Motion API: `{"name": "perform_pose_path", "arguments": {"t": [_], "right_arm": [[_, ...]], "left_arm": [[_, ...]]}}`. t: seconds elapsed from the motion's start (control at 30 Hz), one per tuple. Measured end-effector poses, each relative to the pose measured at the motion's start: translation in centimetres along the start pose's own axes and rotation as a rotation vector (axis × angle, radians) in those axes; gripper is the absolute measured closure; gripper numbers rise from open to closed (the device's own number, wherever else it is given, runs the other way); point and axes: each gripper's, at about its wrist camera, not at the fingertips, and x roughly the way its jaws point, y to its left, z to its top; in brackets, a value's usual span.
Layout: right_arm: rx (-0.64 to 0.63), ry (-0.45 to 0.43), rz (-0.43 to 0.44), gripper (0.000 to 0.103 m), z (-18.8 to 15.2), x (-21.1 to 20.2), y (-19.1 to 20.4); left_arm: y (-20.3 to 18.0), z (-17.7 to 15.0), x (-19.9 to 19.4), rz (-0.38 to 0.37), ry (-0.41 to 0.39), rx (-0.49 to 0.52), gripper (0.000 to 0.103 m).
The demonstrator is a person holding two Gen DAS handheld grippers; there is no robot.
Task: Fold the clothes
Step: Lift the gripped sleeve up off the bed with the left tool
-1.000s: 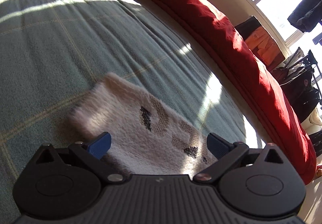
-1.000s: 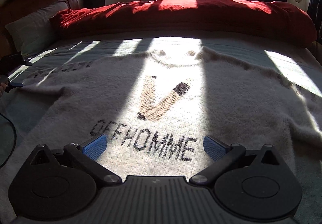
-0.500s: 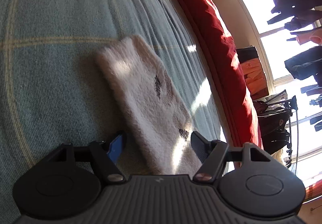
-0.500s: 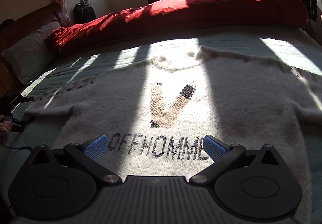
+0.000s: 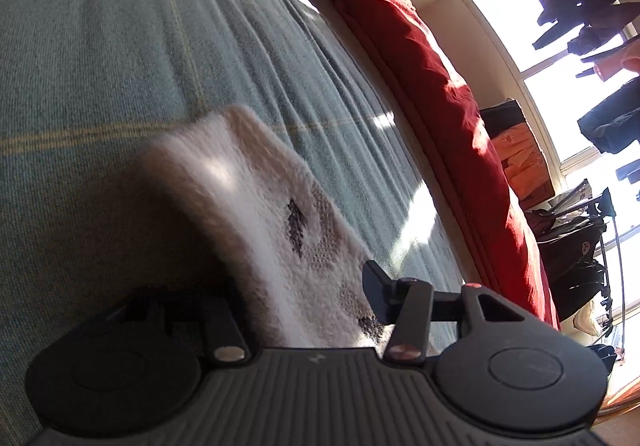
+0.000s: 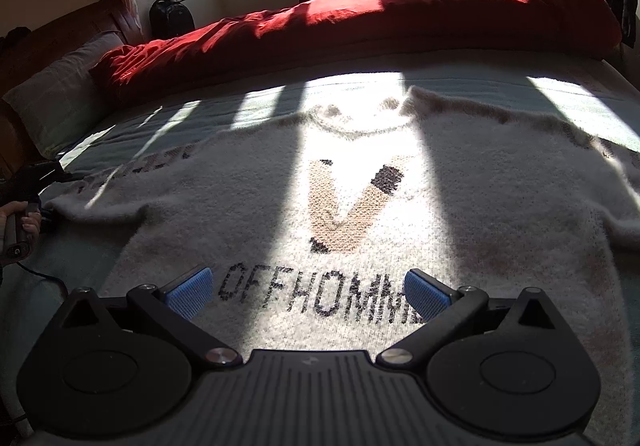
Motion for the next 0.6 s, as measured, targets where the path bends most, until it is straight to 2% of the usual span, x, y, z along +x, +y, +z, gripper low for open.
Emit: {"name": "perform_pose_path", "arguments": {"t": [0.03,0.07,0.1,0.4,0.53,0.6], "right_arm": [[-0.003,0.001,0.002,0.000,0.0,0.1,-0.1],[-0.005,0.001,0.004,0.000,-0.1,0.2,-0.2],[-0.006,0.001,0.004,0.000,-0.1,0.3,-0.3],[-0.114,0.018,0.002,0.000,-0.4,1.8,-0.7],[-0.115,0.002,0.006,0.000,-1.0,2.2,-1.4],[-0.093,0.003,0.034,0.000,-1.4,2.1,-2.0]], "left_arm": [[0.2,0.0,-0.1,0.022,-0.002,0.001,0.079],[0.3,0.0,-0.1,0.037,-0.003,-0.004,0.089],[0.5,0.0,-0.1,0.048,-0.004,-0.008,0.091],[-3.6,-0.7,-0.5,0.195,-0.012,0.168,0.096],[-6.1,-1.1,-1.5,0.218,-0.021,0.251,0.096],[-7.6,-1.3,-1.9,0.227,-0.024,0.297,0.096]]}}
